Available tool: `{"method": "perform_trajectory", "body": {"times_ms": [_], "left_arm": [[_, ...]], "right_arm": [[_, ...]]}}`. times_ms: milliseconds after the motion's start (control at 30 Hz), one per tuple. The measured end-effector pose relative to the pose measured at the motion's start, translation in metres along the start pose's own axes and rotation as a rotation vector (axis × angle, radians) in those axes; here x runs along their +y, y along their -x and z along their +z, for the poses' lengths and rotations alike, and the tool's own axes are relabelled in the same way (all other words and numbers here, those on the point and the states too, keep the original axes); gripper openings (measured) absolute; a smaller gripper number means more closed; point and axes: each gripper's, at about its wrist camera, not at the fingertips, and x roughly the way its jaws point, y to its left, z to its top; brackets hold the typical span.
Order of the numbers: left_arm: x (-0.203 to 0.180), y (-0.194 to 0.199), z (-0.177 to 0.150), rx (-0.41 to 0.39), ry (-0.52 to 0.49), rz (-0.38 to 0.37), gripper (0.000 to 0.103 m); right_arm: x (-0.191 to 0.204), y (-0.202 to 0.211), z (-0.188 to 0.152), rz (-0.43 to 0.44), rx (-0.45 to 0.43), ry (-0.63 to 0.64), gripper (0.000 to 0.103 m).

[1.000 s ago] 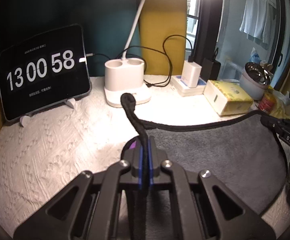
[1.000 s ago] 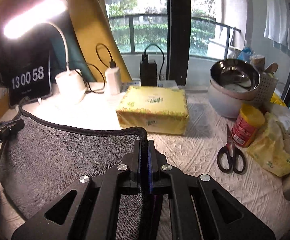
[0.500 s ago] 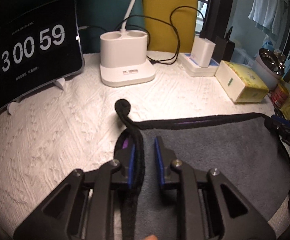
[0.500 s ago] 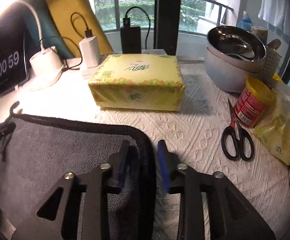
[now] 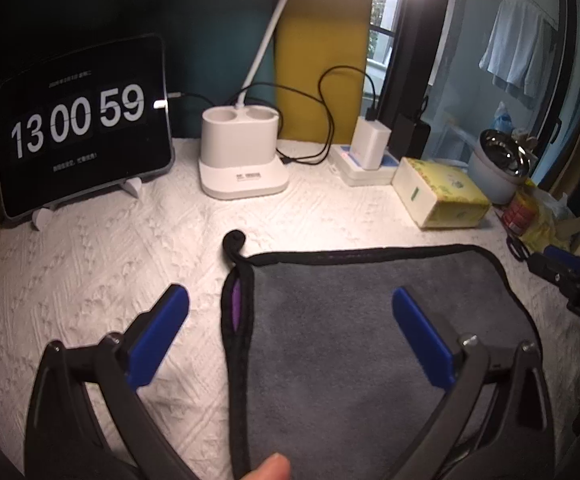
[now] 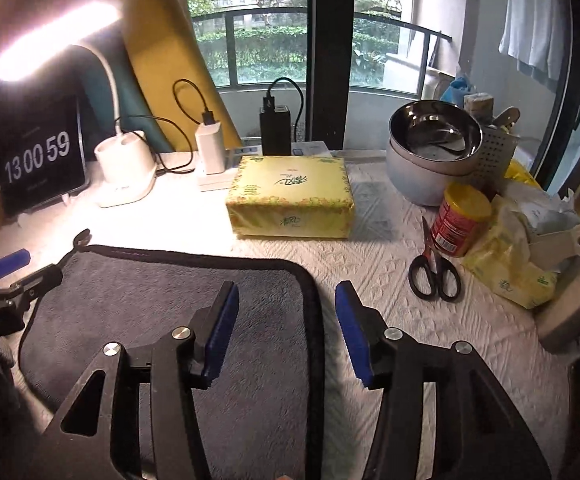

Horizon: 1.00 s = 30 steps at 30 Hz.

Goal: Fold towel

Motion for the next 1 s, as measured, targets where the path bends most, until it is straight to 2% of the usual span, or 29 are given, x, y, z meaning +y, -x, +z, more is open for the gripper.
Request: {"method": "perform_trajectory", "body": {"times_ms": [133, 367, 467, 533, 667, 1000], "left_arm": [[0.003, 0.030, -0.008, -0.034, 0.026, 0.009, 0.103], [0.001, 0.079, -0.025, -0.078, 0.013, 0.022, 0.103], [-0.002, 0.105, -0.031, -0.108, 0.011, 0.057, 0.103], [-0.005, 0.123, -0.035, -0.130, 0.004, 0.084, 0.103], [-0.013, 0.163, -0.044, -0.186, 0.008, 0.072, 0.103], [-0.043, 0.248, -0.077, -0.312, -0.050, 0.116, 0.103]], "right_arm": [[0.011, 0.019, -0.011, 0.017, -0.009, 0.026, 0.053], [0.026, 0.056, -0.027, 0.049, -0.045, 0.052, 0.053], [0.029, 0.073, -0.030, 0.060, -0.067, 0.051, 0.053], [0.031, 0.086, -0.032, 0.069, -0.085, 0.054, 0.053], [0.034, 0.116, -0.039, 0.081, -0.125, 0.062, 0.053], [0.035, 0.199, -0.067, 0.095, -0.251, 0.078, 0.053]]}}
